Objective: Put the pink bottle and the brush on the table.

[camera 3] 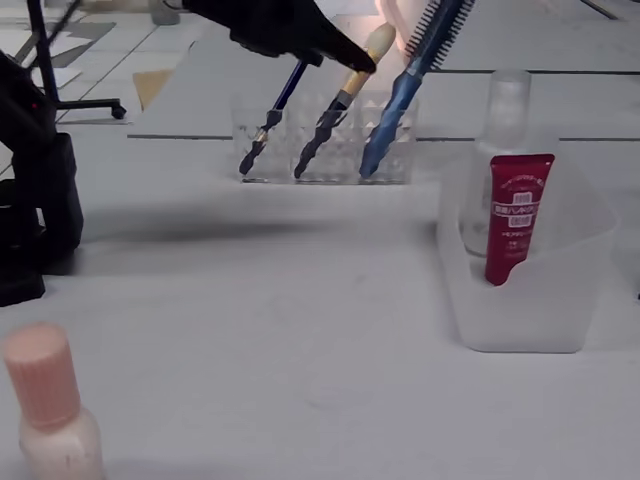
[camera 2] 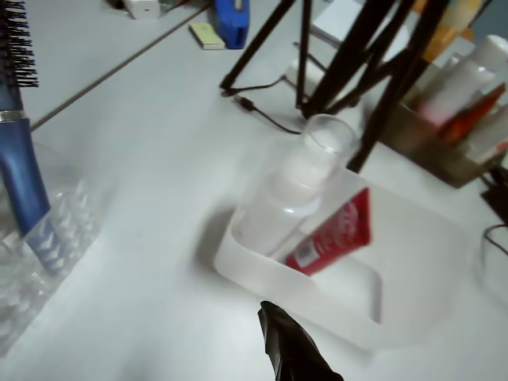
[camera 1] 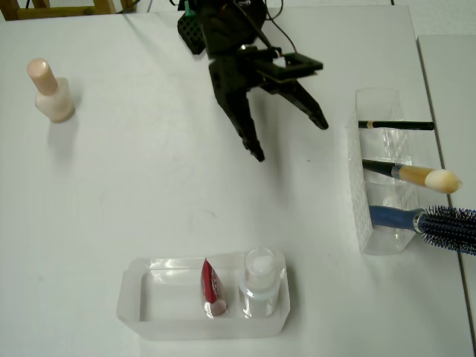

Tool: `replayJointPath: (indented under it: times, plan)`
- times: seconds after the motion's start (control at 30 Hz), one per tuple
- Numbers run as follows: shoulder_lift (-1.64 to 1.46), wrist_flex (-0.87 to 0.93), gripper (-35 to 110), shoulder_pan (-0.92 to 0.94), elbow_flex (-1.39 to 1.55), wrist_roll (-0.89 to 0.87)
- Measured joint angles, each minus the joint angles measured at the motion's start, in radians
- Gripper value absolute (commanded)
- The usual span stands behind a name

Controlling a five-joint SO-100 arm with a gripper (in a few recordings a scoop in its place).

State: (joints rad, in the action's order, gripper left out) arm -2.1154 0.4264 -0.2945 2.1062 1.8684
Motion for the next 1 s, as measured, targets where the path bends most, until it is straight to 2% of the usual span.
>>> replayJointPath:
  times: [0.43, 1.0]
  plan:
    - [0.264, -0.061, 43, -0.181, -0.110, -0.172]
    - [0.623, -0.149, 36, -0.364, -0.422, -0.210]
